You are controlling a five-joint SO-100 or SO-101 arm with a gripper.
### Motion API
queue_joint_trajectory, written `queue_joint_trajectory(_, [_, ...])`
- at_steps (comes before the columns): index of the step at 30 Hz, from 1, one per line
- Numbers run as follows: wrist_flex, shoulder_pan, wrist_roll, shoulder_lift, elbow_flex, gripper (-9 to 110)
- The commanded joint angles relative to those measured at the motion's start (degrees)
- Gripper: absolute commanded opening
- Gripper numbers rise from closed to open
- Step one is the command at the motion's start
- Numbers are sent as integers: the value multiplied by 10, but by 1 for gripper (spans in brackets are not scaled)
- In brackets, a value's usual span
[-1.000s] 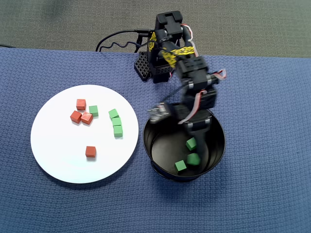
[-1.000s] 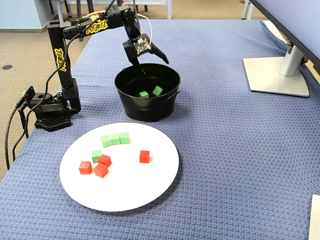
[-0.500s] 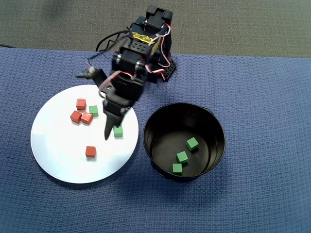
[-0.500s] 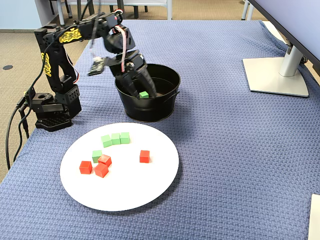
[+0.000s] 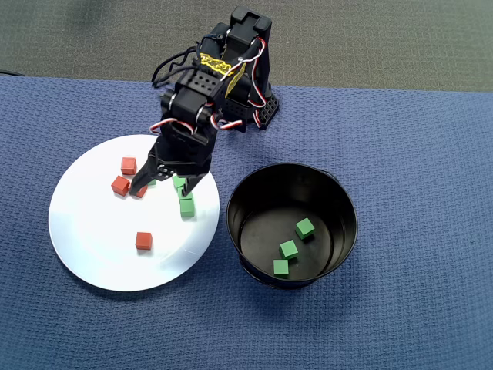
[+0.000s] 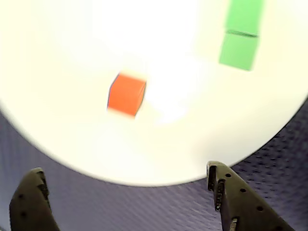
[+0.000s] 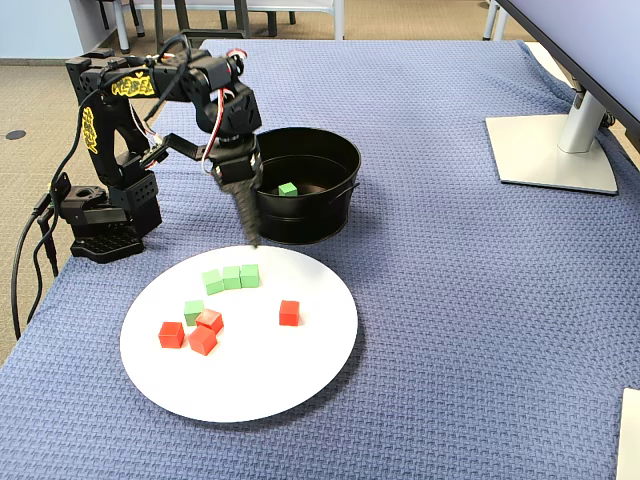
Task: Pick up the green cubes from the white plate and place them in the black recipient
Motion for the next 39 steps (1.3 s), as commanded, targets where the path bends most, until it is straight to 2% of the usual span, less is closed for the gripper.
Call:
queue_joint_trajectory(1, [-45,2,159,8,24,38])
queue_joint_trajectory(5, [-138,-7,208,11,105,39])
queue_joint_trajectory(9, [-157,-22,221,-2,120,43])
queue_joint_trajectory(15, [-156,-74,146,-17,126,49])
queue_joint_trajectory(20, [-151,-81,76,-28,130,46])
queue_joint_trajectory(39, [-134,-52,-4,-54,171,47])
